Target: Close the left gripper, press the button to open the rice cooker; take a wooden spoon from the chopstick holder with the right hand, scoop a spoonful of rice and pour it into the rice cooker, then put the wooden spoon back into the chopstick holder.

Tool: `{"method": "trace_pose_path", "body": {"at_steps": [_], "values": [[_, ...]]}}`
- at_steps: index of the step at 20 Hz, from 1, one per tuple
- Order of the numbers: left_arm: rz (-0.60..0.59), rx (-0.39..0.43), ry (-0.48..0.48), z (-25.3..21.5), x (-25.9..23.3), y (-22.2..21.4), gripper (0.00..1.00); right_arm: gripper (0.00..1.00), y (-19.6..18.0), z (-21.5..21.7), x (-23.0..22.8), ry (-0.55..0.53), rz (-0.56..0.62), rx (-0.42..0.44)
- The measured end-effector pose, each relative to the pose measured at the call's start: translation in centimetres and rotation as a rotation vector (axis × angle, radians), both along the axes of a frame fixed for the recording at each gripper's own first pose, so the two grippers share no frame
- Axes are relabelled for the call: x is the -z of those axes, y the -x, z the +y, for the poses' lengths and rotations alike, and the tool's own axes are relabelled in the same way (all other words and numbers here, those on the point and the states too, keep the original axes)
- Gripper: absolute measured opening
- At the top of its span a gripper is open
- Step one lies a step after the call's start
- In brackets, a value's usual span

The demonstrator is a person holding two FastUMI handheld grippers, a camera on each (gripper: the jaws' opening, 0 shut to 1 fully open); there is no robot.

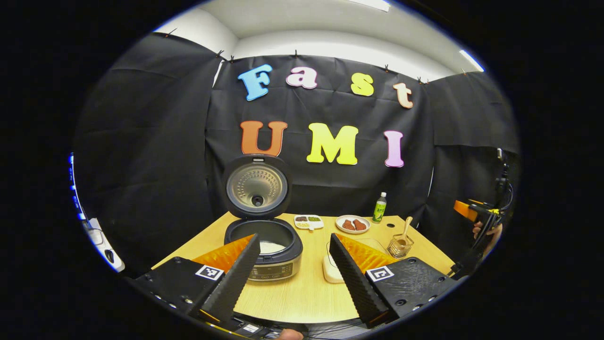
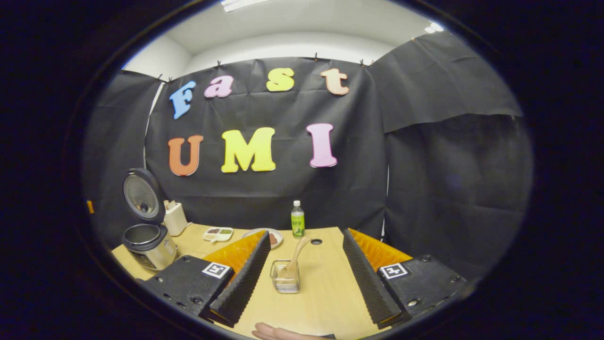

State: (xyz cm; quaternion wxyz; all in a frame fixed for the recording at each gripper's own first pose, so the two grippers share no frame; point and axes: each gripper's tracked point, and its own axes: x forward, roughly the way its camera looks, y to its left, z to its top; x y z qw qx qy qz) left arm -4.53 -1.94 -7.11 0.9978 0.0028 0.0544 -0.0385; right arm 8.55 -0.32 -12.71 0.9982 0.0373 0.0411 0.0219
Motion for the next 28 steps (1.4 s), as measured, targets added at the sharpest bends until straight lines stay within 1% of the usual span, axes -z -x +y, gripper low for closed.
{"method": "trace_pose_path", "body": {"at_steps": [3,5,6,7,8,9,11,13,16,17,18,19,20,21,22,23,24,25,26,27,28], "values": [[-0.077,0.006,-0.072,-0.7,-0.5,2.3,0.95,1.00,-3.3,0.5,2.1,-0.025,0.035,-0.008],[-0.113,0.016,-0.129,-1.5,-0.5,3.5,0.94,1.00,-5.7,0.3,2.0,-0.042,0.007,-0.002],[-0.129,0.006,-0.148,-1.2,-0.7,4.2,0.95,0.96,-7.0,0.1,2.5,-0.047,0.010,0.008],[-0.144,0.003,-0.160,-1.4,-1.0,4.6,0.95,1.00,-8.1,0.1,3.2,-0.053,0.022,0.007],[-0.161,0.002,-0.159,-1.6,-1.1,5.4,0.96,0.96,-9.1,0.6,3.9,-0.058,0.037,-0.005],[-0.173,0.004,-0.149,-1.8,-1.2,6.0,0.95,1.00,-10.2,0.8,4.9,-0.063,0.061,-0.013],[-0.185,0.006,-0.129,-2.2,-1.4,6.8,0.95,1.00,-12.4,1.1,7.5,-0.071,0.137,-0.031],[-0.210,0.001,-0.111,-2.1,-1.6,7.6,0.96,1.00,-14.3,3.3,9.0,-0.111,0.182,-0.134],[-0.244,0.037,-0.107,-3.2,-1.4,8.5,0.95,0.98,-17.1,2.9,12.9,-0.122,0.266,-0.129],[-0.256,0.042,-0.111,-3.3,-1.6,8.5,0.95,0.96,-17.9,2.9,14.1,-0.123,0.291,-0.127],[-0.269,0.041,-0.115,-3.0,-1.9,8.6,0.96,0.85,-18.8,2.7,14.9,-0.136,0.307,-0.117],[-0.285,0.039,-0.114,-2.8,-2.4,8.5,0.95,0.85,-19.6,2.6,15.6,-0.149,0.324,-0.112],[-0.310,0.043,-0.109,-3.0,-3.0,8.6,1.00,0.96,-20.0,3.2,16.4,-0.159,0.339,-0.124],[-0.349,0.060,-0.097,-3.5,-3.8,8.7,0.95,0.84,-20.8,3.6,16.8,-0.159,0.340,-0.136],[-0.377,0.094,-0.090,-4.5,-4.5,8.8,0.95,0.95,-21.5,4.0,17.2,-0.158,0.343,-0.150],[-0.386,0.117,-0.091,-5.2,-4.5,8.7,0.95,0.94,-22.0,4.5,17.8,-0.160,0.360,-0.162],[-0.396,0.112,-0.094,-4.7,-4.5,8.6,0.95,0.89,-22.5,5.1,18.3,-0.171,0.378,-0.178],[-0.406,0.096,-0.098,-4.2,-4.8,8.3,0.95,0.88,-22.8,5.8,18.5,-0.181,0.389,-0.203],[-0.413,0.087,-0.105,-3.6,-4.9,8.0,0.96,0.83,-23.0,6.5,18.5,-0.192,0.397,-0.232],[-0.407,0.077,-0.105,-3.2,-4.7,7.7,0.96,0.79,-23.1,6.9,18.7,-0.185,0.413,-0.246],[-0.396,0.064,-0.098,-2.6,-4.3,7.5,0.95,0.51,-23.7,7.0,19.2,-0.190,0.434,-0.234]]}}
